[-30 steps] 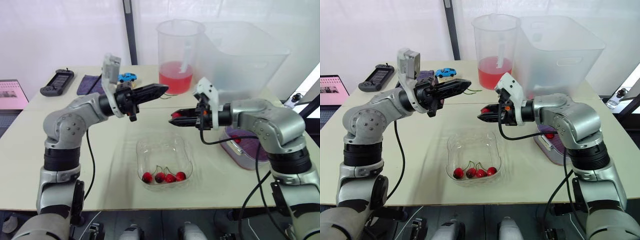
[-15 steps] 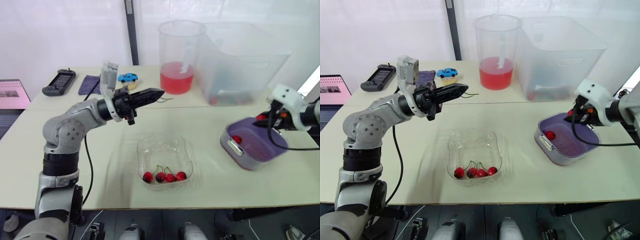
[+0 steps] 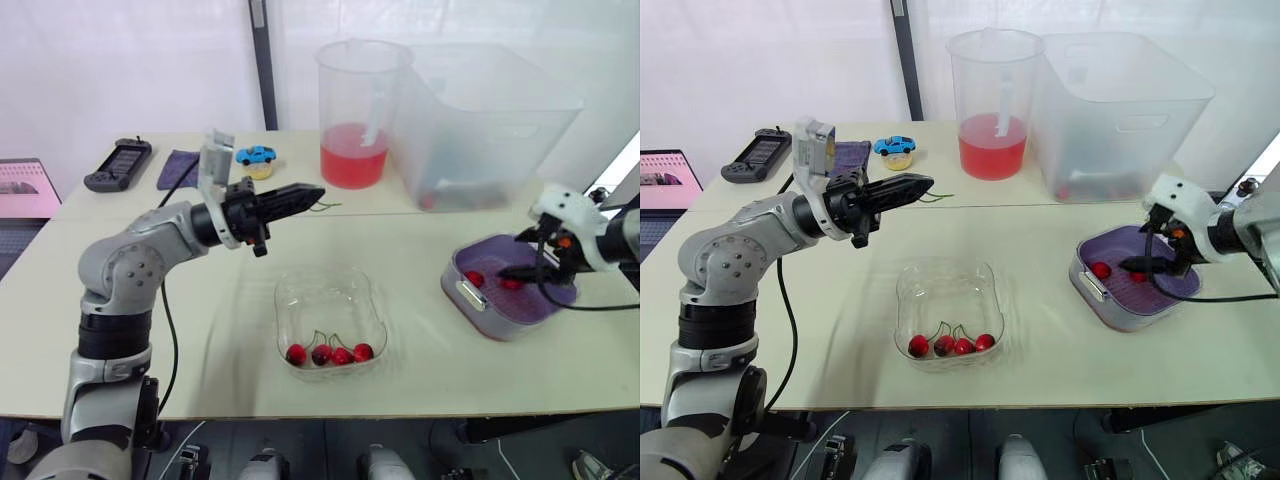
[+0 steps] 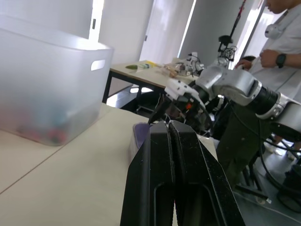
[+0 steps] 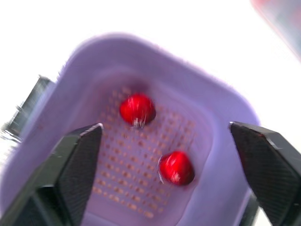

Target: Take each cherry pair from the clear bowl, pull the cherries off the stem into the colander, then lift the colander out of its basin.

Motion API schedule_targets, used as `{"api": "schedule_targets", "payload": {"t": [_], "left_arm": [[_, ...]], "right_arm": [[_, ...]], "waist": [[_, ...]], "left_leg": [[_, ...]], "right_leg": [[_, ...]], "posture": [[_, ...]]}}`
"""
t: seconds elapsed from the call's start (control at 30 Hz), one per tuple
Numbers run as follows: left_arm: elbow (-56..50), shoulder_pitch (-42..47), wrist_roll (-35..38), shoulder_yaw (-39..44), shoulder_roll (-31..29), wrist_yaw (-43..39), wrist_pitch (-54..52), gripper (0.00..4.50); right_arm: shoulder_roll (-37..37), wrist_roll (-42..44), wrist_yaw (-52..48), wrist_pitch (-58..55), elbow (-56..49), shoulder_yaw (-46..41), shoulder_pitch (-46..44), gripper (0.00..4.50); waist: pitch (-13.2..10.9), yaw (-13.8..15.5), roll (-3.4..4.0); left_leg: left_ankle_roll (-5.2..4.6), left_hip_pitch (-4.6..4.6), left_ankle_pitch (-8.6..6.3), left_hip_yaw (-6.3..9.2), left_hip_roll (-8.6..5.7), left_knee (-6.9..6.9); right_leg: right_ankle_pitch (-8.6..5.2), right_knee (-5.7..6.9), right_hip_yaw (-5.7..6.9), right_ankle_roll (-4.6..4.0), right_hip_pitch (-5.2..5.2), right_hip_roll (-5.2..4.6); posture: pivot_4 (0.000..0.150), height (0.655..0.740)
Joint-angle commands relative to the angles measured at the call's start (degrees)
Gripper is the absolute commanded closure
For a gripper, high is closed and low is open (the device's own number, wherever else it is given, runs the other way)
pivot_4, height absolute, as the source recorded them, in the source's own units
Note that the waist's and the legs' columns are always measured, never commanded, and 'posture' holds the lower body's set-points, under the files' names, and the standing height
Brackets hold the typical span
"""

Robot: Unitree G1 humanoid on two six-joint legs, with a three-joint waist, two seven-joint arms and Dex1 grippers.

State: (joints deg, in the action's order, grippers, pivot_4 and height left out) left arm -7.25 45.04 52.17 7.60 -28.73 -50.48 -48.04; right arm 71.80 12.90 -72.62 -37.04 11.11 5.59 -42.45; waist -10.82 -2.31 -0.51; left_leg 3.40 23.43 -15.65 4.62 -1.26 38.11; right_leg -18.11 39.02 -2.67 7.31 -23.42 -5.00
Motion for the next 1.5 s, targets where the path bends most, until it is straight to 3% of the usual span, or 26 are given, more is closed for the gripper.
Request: {"api": "schedule_targets", "payload": {"t": [0.03,0.17,0.27,0.57,1.0,1.1,1.23,1.33,1.5], "left_arm": [[-0.41,0.4,-2.48,-1.02,-1.46,0.04,0.96,4.5],[2.59,0.57,-6.0,-0.93,-2.26,2.28,1.34,4.5],[5.82,0.0,-9.08,-0.32,-4.23,4.66,0.61,4.5],[14.45,-7.13,-10.65,8.52,-8.88,10.13,-1.11,4.5],[16.4,-25.69,-9.15,20.01,-10.95,9.84,-0.44,4.5],[17.69,-28.35,-8.58,21.27,-11.18,8.69,-1.42,4.5],[25.5,-27.5,-11.26,23.67,-11.65,13.13,0.23,4.5],[30.7,-25.43,-12.91,25.73,-12.41,16.85,2.99,3.55],[32.74,-22.95,-13.33,28.92,-14.48,17.59,8.01,0.95]], "right_arm": [[-1.27,8.04,-4.51,-4.47,-6.84,-5.19,-6.33,0.05],[-9.24,18.0,-5.17,-9.68,-18.23,-6.08,-11.39,0.05],[-15.02,18.24,-3.78,-5.84,-24.14,-3.73,-12.42,0.05],[-29.13,17.34,3.87,-4.75,-24.72,1.2,-16.75,0.05],[-31.54,13.64,7.83,-5.09,-21.37,4.01,-16.18,0.05],[-31.72,12.58,8.4,-4.69,-20.16,4.53,-16.32,0.05],[-32.53,11.96,8.67,-4.16,-19.08,4.63,-16.31,0.05],[-32.52,11.25,8.47,-3.84,-18.36,4.82,-15.96,0.0],[-32.52,11.62,8.26,-4.73,-18.45,4.21,-15.34,0.0]], "waist": [[0.0,-0.17,0.0],[0.0,-0.34,0.0],[0.0,-0.03,-0.01],[0.0,-0.14,-0.03],[0.02,-0.22,-0.06],[0.02,0.02,-0.06],[0.02,0.15,-0.06],[0.03,0.0,-0.08],[0.04,-0.12,-0.09]], "left_leg": [[0.0,0.0,0.0,0.01,0.0,0.0],[0.0,-0.03,0.0,0.04,0.09,-0.04],[-0.01,0.01,0.0,0.12,0.09,0.0],[0.05,0.03,0.03,0.16,-0.01,0.02],[0.06,0.04,0.03,0.14,0.04,-0.08],[-0.02,0.04,-0.02,0.15,0.02,-0.07],[-0.08,0.04,-0.05,0.17,0.0,-0.06],[-0.07,0.04,-0.05,0.17,0.0,-0.06],[-0.03,0.04,-0.02,0.16,0.0,-0.08]], "right_leg": [[0.0,0.0,0.01,0.0,0.0,0.0],[0.0,-0.01,0.0,0.0,0.01,0.11],[0.0,-0.01,0.06,0.0,0.01,0.11],[0.0,0.03,0.09,0.0,-0.04,-0.03],[0.01,0.07,0.08,-0.01,-0.15,-0.03],[0.01,0.06,0.09,-0.01,-0.11,-0.07],[0.01,0.06,0.12,-0.02,-0.1,-0.08],[0.01,0.08,0.12,-0.02,-0.12,-0.07],[0.01,0.08,0.12,-0.02,-0.14,-0.07]], "posture": [[0.15,0.7337],[0.15,0.7337],[0.15,0.7337],[0.15,0.7337],[0.15,0.7337],[0.15,0.7337],[0.15,0.7337],[0.15,0.7337],[0.15,0.7337]]}}
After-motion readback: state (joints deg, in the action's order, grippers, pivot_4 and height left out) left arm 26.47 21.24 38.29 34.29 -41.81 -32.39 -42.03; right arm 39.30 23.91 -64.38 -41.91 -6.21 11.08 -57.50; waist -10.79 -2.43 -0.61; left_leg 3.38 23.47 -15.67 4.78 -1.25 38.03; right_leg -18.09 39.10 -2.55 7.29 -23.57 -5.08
